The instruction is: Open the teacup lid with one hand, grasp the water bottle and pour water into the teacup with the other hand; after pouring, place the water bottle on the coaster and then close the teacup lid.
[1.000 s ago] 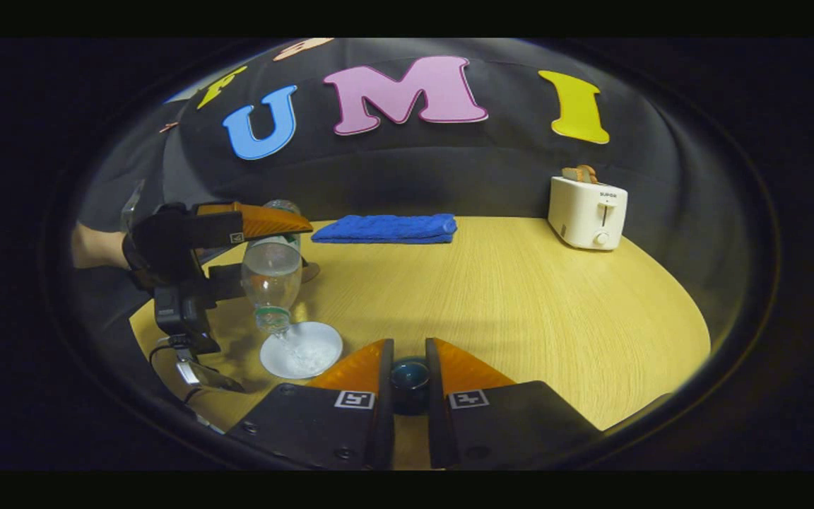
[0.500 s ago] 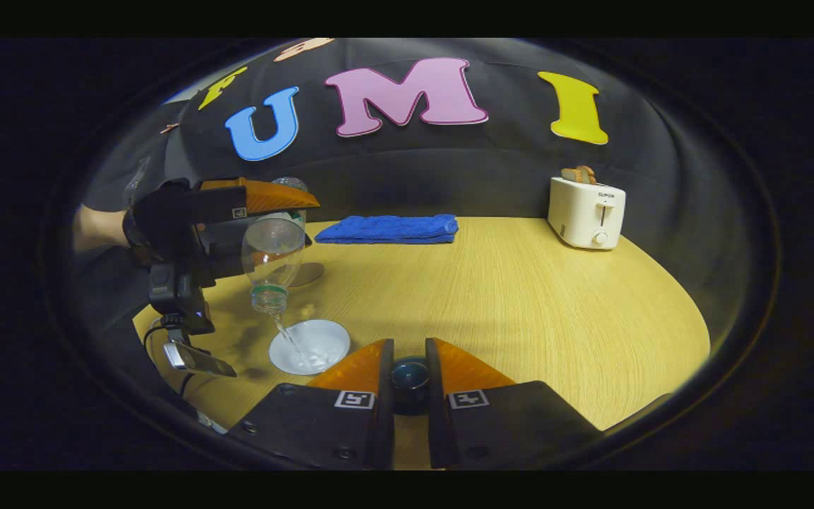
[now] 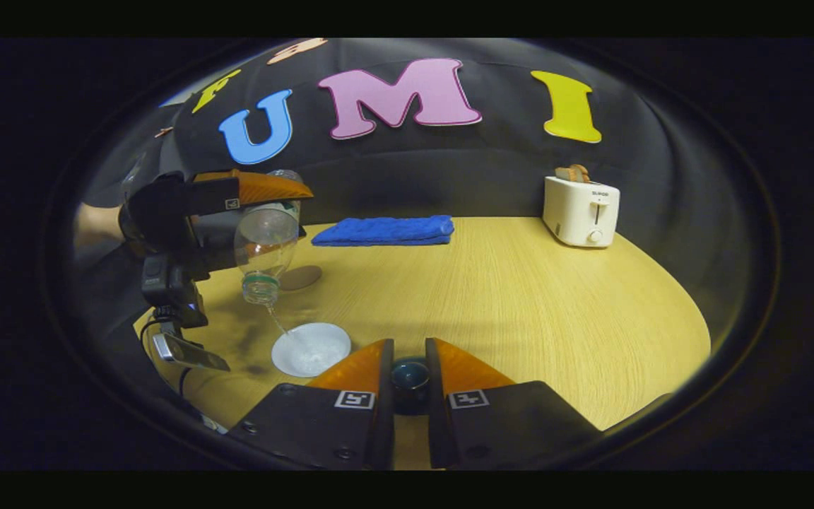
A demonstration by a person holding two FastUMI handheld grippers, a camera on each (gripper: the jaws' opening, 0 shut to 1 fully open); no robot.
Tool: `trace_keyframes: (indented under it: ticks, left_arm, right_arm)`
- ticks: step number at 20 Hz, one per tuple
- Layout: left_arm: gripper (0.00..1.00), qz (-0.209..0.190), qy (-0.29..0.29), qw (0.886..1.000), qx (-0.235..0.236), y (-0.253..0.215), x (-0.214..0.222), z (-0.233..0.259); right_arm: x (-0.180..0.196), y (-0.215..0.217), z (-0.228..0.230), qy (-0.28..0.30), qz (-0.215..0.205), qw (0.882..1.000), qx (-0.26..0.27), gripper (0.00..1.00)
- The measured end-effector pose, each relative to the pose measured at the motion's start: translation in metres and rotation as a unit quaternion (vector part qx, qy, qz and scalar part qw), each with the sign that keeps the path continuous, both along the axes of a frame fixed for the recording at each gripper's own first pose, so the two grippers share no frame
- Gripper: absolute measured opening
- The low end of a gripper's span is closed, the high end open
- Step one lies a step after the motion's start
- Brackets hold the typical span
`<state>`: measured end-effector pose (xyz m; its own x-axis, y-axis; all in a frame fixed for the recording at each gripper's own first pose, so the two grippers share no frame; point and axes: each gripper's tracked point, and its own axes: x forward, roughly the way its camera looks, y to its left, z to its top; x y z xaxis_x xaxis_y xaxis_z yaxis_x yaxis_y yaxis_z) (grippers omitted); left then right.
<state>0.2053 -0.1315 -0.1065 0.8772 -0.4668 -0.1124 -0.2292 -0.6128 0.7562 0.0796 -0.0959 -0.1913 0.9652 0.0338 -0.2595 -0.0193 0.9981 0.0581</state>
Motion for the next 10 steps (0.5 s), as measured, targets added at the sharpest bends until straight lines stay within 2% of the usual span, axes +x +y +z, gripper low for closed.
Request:
trace_keyframes:
  ticks: [1,2,3,5,6,7,9,10]
  left_arm:
    - [0.75,-0.001,0.000,1.000,0.001,-0.0001,-0.0002,0.0016]
    - [0.75,-0.003,0.001,1.000,0.001,-0.0002,-0.0008,0.0009]
    - [0.75,-0.005,0.001,1.000,0.002,-0.0006,-0.0005,0.0012]
    - [0.75,-0.009,0.000,1.000,0.005,-0.0032,-0.0006,0.0017]
    - [0.75,-0.008,0.000,1.000,0.007,-0.0036,-0.0002,0.0010]
    - [0.75,-0.008,0.001,1.000,0.010,-0.0043,0.0009,0.0012]
    - [0.75,-0.005,0.003,1.000,0.016,-0.0071,0.0030,-0.0001]
    - [0.75,-0.005,0.004,1.000,0.017,-0.0080,0.0024,-0.0003]
  right_arm:
    - [0.0008,-0.0005,0.0001,0.000,-0.001,1.000,0.001,0.23]
    - [0.0003,-0.0010,0.0012,0.000,-0.003,1.000,0.002,0.19]
    - [0.0002,-0.0016,0.0021,-0.001,-0.004,1.000,0.003,0.23]
    - [0.0017,-0.0034,0.0035,-0.004,-0.006,1.000,0.001,0.23]
    - [0.0017,-0.0047,0.0044,-0.004,-0.006,1.000,0.000,0.19]
    - [0.0009,-0.0049,0.0042,-0.004,-0.007,1.000,-0.001,0.23]
    - [0.0013,-0.0063,0.0041,-0.004,-0.008,1.000,0.000,0.23]
    - [0.0009,-0.0070,0.0050,-0.004,-0.008,1.000,0.000,0.19]
